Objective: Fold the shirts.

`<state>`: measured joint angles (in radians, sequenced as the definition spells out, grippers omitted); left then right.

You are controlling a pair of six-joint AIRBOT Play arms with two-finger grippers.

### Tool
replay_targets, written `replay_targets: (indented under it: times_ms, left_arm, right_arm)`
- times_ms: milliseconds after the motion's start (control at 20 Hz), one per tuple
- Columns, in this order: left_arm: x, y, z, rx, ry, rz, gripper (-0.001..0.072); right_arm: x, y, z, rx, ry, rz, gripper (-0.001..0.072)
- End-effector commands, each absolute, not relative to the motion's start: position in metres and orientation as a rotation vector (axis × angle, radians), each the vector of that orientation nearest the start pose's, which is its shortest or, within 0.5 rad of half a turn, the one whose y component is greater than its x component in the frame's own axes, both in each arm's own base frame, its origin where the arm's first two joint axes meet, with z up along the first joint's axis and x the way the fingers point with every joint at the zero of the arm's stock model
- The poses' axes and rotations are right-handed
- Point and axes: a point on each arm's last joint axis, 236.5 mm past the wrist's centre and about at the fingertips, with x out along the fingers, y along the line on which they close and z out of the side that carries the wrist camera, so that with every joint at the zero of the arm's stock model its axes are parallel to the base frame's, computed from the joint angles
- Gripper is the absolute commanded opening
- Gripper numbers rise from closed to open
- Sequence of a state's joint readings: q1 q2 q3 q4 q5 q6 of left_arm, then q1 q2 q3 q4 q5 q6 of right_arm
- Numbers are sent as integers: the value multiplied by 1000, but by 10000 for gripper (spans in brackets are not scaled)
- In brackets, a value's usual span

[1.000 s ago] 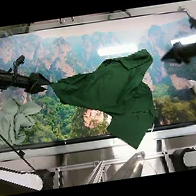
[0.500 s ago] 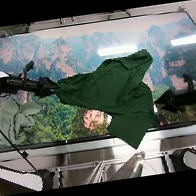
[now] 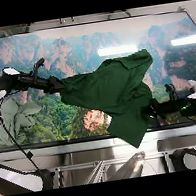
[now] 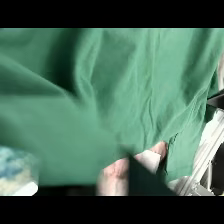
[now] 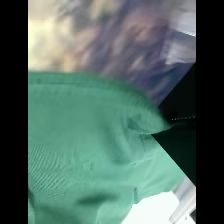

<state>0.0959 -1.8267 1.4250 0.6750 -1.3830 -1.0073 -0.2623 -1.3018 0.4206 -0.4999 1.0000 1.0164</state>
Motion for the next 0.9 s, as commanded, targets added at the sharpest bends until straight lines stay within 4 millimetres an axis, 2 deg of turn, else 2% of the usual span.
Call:
replay_targets:
  times_ms: [0, 50, 100, 200, 250, 350, 450, 500, 550, 600, 650, 750, 800, 850]
  left_arm:
    - [422, -145, -43, -536, 1381, -848, 24]
    - [415, -144, -33, -542, 1402, -891, 22]
    - [406, -142, -15, -563, 1416, -942, 21]
    - [394, -137, 35, -608, 1394, -1041, 21]
    - [390, -136, 67, -632, 1344, -1100, 21]
    - [385, -139, 148, -669, 1144, -1243, 21]
    - [371, -144, 248, -684, 859, -1420, 21]
    - [356, -146, 299, -664, 713, -1497, 21]
    - [336, -148, 339, -621, 597, -1557, 20]
    - [311, -150, 376, -558, 488, -1604, 21]
    - [283, -155, 405, -481, 410, -1636, 20]
    - [236, -159, 445, -319, 287, -1626, 21]
    - [221, -160, 458, -253, 237, -1586, 22]
    - [216, -158, 466, -203, 205, -1519, 23]
  right_arm:
    - [290, 132, -74, 1083, 1234, 490, 23]
    - [294, 133, -50, 1085, 1204, 563, 22]
    - [299, 131, -20, 1080, 1154, 642, 22]
    - [311, 116, 66, 1030, 960, 798, 22]
    - [316, 104, 122, 984, 807, 860, 22]
    - [315, 78, 235, 852, 485, 916, 22]
    - [300, 64, 322, 675, 263, 891, 22]
    - [291, 62, 355, 594, 182, 858, 22]
    - [280, 63, 390, 521, 85, 824, 22]
    - [266, 67, 422, 461, -13, 798, 22]
    - [250, 73, 453, 379, -119, 756, 22]
    - [224, 82, 500, 219, -288, 630, 22]
    - [214, 86, 518, 168, -354, 580, 22]
    - [208, 85, 530, 132, -395, 525, 22]
